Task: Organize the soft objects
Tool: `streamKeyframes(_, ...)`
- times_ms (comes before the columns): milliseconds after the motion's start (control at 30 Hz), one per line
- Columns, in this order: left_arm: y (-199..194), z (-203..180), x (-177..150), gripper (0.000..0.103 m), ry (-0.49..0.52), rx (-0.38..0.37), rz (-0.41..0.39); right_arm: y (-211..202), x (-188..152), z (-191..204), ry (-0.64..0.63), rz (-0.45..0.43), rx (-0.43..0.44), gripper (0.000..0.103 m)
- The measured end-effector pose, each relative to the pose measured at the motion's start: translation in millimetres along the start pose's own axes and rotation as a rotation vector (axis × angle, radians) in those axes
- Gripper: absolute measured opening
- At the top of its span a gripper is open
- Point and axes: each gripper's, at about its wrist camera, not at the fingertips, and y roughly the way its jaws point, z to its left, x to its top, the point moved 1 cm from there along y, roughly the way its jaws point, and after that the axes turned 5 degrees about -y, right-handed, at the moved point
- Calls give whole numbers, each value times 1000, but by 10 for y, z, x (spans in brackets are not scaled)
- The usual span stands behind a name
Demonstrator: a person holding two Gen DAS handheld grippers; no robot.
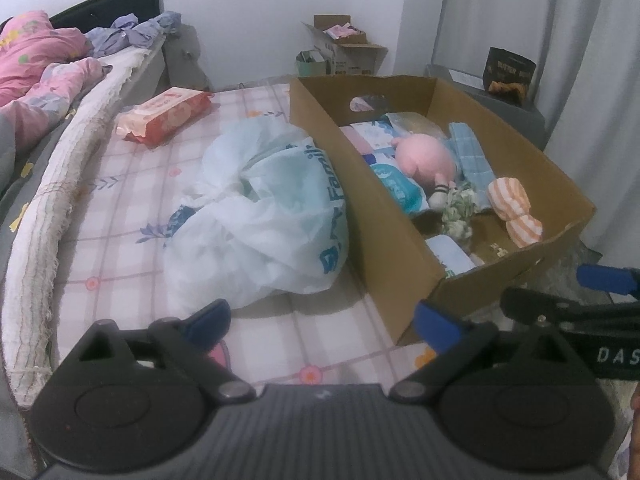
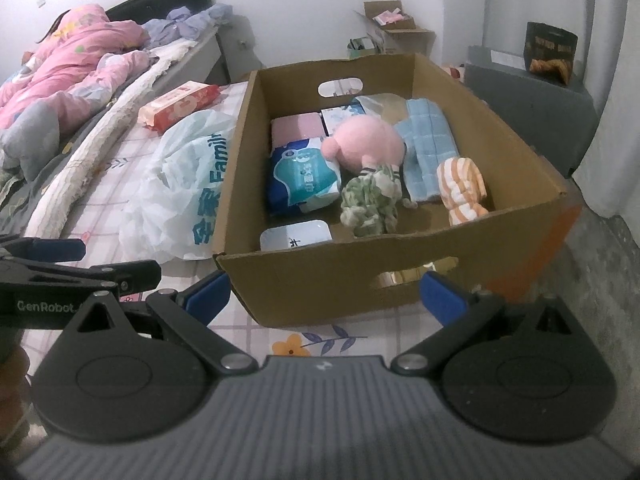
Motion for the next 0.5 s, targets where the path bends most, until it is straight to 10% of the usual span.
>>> streamKeyframes(500,17,7,-3,99,1,1,5,46,4,-15,10,10,6,102)
